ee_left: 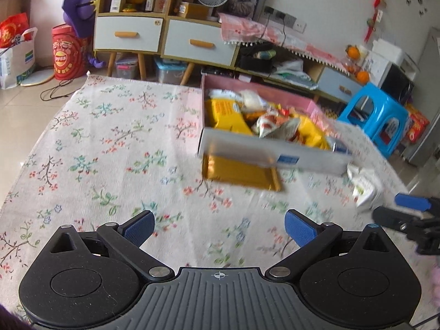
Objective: Organize snacks
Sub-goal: 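Withdraw both grippers from the box toward the remaining snacks, then grasp the gold bar packet with the left gripper while the right grasps the white wrapped packet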
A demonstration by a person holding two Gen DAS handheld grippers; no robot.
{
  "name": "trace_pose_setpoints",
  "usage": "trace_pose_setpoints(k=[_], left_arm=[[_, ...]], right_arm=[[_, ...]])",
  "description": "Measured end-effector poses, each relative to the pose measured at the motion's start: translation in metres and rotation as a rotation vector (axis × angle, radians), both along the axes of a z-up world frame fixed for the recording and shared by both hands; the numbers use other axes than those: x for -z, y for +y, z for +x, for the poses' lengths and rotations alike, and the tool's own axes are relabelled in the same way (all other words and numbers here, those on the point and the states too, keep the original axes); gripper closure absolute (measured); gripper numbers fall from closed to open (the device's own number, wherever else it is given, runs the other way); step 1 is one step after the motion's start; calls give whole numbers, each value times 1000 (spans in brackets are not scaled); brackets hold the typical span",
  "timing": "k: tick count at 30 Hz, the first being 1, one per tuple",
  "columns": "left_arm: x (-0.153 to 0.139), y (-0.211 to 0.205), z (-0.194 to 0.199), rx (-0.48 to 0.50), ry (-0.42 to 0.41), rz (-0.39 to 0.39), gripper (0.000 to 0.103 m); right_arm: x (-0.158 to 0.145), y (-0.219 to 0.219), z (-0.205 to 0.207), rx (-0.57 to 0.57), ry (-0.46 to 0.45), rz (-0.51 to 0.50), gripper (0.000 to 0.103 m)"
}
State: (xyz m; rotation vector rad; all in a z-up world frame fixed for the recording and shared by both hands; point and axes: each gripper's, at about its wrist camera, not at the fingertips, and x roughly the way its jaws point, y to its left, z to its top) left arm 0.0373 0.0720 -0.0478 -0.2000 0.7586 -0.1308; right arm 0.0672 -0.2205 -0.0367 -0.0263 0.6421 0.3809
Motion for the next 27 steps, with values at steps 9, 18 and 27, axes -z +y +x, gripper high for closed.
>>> trace_pose_setpoints(k=[9, 18, 27], left_arm=[[26, -5, 13, 29, -2, 112, 2], [29, -2, 41, 83, -52, 86, 2], [31, -3, 65, 163, -99, 58, 2]], right_arm=[[24, -12, -8, -5, -1, -85, 10], [33, -12, 0, -29, -31, -133, 10], [36, -11, 15, -33, -39, -130, 10]])
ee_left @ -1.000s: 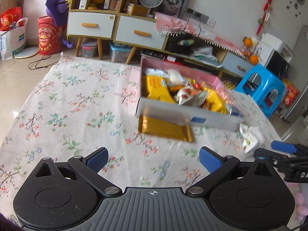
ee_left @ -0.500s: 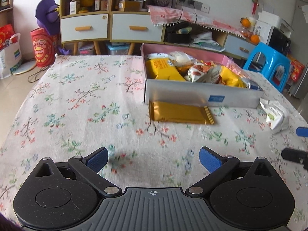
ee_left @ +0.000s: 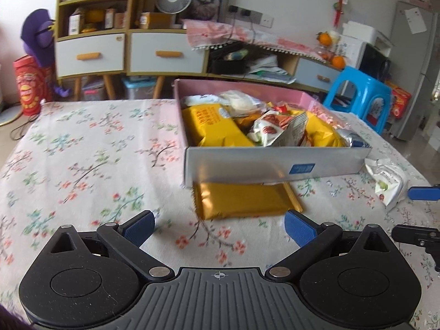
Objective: Organize snacks
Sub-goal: 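Grasp the gold bar packet with the left gripper while the right grasps the white wrapped packet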
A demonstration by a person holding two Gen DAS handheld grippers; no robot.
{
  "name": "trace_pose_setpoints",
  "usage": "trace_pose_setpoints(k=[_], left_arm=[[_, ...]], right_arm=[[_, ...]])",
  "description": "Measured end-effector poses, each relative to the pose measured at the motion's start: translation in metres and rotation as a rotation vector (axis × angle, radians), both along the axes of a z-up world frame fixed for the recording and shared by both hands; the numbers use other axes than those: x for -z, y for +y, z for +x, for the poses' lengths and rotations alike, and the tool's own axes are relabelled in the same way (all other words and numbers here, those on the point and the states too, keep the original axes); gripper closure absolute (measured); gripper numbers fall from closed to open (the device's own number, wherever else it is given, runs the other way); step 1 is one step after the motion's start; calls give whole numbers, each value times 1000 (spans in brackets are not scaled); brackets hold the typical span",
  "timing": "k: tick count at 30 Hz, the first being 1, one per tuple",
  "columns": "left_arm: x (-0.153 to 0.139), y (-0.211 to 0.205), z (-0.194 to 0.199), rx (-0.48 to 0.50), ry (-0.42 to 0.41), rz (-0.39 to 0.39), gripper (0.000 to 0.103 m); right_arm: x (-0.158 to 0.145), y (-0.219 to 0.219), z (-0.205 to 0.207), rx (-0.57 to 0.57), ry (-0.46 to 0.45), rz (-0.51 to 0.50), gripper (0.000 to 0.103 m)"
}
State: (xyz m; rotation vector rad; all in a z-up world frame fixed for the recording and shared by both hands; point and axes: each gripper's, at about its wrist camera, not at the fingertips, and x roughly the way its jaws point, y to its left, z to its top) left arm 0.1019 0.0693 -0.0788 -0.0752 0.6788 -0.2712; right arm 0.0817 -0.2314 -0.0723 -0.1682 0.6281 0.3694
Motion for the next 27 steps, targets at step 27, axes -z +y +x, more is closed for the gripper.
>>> trace_pose_setpoints(k=[27], left_arm=[[-6, -49, -4, 344, 29, 88, 3]], right_arm=[[4, -30, 48, 71, 6, 15, 10]])
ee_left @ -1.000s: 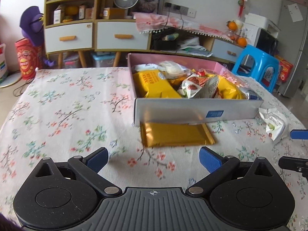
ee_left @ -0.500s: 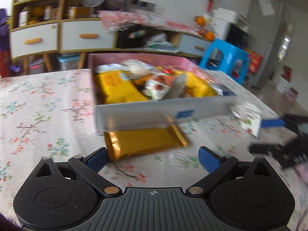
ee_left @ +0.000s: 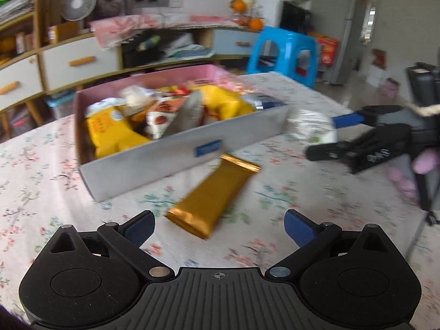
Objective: Organize snacks
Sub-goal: 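Grasp the gold bar packet with the left gripper while the right grasps the white wrapped packet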
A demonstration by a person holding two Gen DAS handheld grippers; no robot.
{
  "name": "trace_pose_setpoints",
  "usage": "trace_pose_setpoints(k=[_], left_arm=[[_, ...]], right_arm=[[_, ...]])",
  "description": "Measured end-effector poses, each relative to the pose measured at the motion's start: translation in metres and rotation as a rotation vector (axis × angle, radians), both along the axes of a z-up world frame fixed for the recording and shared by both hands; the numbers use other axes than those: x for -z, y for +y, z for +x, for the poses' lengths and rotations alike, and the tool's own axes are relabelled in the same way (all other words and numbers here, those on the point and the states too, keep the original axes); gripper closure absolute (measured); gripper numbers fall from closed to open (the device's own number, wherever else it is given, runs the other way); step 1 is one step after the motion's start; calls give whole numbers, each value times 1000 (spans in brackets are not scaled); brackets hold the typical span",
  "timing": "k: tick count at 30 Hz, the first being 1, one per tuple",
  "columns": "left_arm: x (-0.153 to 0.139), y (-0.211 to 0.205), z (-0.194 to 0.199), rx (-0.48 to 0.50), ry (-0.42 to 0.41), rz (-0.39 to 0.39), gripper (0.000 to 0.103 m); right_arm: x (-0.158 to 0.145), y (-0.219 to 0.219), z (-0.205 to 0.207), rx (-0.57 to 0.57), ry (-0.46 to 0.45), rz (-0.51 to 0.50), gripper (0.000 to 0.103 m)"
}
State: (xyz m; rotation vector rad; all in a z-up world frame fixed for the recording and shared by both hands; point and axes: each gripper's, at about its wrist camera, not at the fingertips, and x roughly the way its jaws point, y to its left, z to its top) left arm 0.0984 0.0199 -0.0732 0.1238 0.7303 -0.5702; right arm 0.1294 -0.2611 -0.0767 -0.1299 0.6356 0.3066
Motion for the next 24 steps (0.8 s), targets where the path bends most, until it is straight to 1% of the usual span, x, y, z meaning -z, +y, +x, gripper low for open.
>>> trace_pose_setpoints(k=[2, 4, 6, 8, 14, 17, 19, 20, 22, 23, 24], left_arm=[[3, -6, 7, -17, -9, 21, 4], [6, -14, 12, -16, -22, 57, 8], [8, -21, 15, -17, -32, 78, 10], [8, -26, 16, -22, -43, 76, 11], [8, -29, 17, -51, -43, 39, 21], [7, -33, 14, -80, -45, 44, 30], [5, -35, 13, -97, -43, 42, 39], [5, -37, 11, -104, -42, 41, 41], [4, -41, 9, -117, -44, 43, 51], [4, -42, 8, -123, -45, 46, 53], [4, -43, 6, -129, -46, 48, 57]], right_arm=[[3, 0, 4, -12, 7, -8, 10], [5, 0, 9, -33, 17, -17, 10], [6, 1, 12, -49, 16, -30, 10], [6, -1, 14, -60, 9, -45, 10], [9, -12, 24, -79, 33, -48, 10], [11, -16, 27, -77, 43, -13, 10], [11, -15, 28, -79, 40, -8, 10], [11, -14, 28, -81, 38, -8, 11], [11, -11, 26, -88, 33, -10, 15], [10, -10, 26, -95, 33, -9, 18], [9, -9, 25, -102, 31, -9, 19]])
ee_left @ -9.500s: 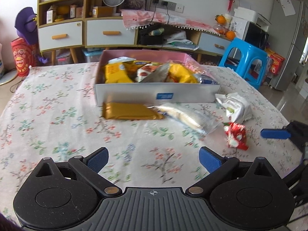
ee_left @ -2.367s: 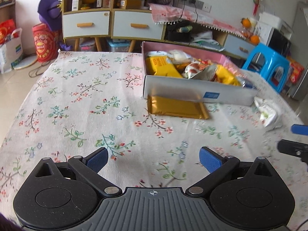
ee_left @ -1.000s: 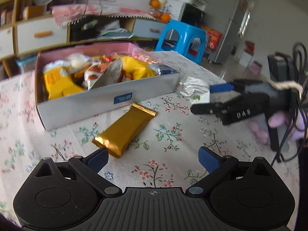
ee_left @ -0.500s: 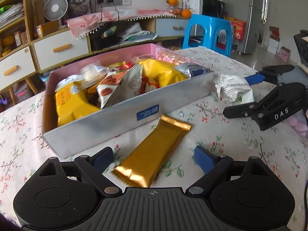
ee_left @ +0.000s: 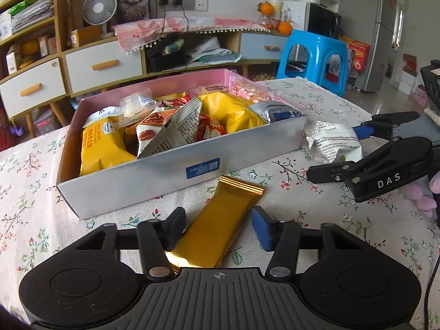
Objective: Organize snacks
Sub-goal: 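Grasp the gold bar packet with the left gripper while the right grasps the white wrapped packet, then carry the gold bar and white packet over the box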
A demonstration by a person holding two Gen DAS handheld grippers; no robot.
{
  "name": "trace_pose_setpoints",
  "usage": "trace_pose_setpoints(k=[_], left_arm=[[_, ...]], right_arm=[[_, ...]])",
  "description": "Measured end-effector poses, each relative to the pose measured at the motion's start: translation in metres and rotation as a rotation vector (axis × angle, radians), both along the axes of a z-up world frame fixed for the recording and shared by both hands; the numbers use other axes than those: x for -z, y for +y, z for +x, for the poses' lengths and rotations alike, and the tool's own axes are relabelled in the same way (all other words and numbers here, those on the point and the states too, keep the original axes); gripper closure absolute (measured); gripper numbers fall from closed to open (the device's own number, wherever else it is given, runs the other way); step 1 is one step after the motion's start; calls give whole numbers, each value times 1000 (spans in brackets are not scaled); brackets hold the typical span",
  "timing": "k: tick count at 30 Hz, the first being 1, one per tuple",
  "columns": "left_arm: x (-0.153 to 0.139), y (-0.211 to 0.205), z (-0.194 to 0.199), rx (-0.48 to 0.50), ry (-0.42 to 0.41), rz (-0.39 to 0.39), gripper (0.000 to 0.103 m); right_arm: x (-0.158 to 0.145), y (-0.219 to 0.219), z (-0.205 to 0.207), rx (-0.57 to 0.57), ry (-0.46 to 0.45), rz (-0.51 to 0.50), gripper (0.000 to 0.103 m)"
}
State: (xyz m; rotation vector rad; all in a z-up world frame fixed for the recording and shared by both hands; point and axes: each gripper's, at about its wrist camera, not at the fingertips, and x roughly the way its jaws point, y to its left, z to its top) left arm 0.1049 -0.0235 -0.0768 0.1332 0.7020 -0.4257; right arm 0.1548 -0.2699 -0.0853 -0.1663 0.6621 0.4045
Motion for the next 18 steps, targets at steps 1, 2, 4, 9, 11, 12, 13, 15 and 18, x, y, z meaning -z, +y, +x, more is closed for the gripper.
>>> trace_pose_setpoints(k=[1, 2, 4, 9, 11, 12, 13, 15, 18], left_arm=[[0, -1, -1, -6, 0, 1, 60], [0, -2, -2, -13, -1, -1, 61], [-1, -5, -5, -29, -2, -2, 65], [-2, -10, -10, -55, 4, -1, 73], [-3, -11, -12, -63, 8, -2, 74], [-3, -11, -13, -66, 11, -4, 75], [-3, -11, -14, -68, 15, -6, 76], [-4, -11, -16, -76, 25, -11, 77], [-5, -10, -18, -87, 36, -18, 77]], right_arm=[[-1, 1, 0, -4, -2, -3, 21], [-2, 2, -1, -9, -7, -8, 23], [-4, 3, -2, -17, -13, -16, 24], [-5, 4, -3, -18, -12, -18, 32], [-6, 5, -4, -20, -10, -11, 45], [-7, 5, -4, -26, -8, -7, 49], [-8, 7, -6, -31, -5, -6, 48], [-8, 9, -9, -42, -7, -12, 49], [-10, 13, -15, -66, -7, -10, 49]])
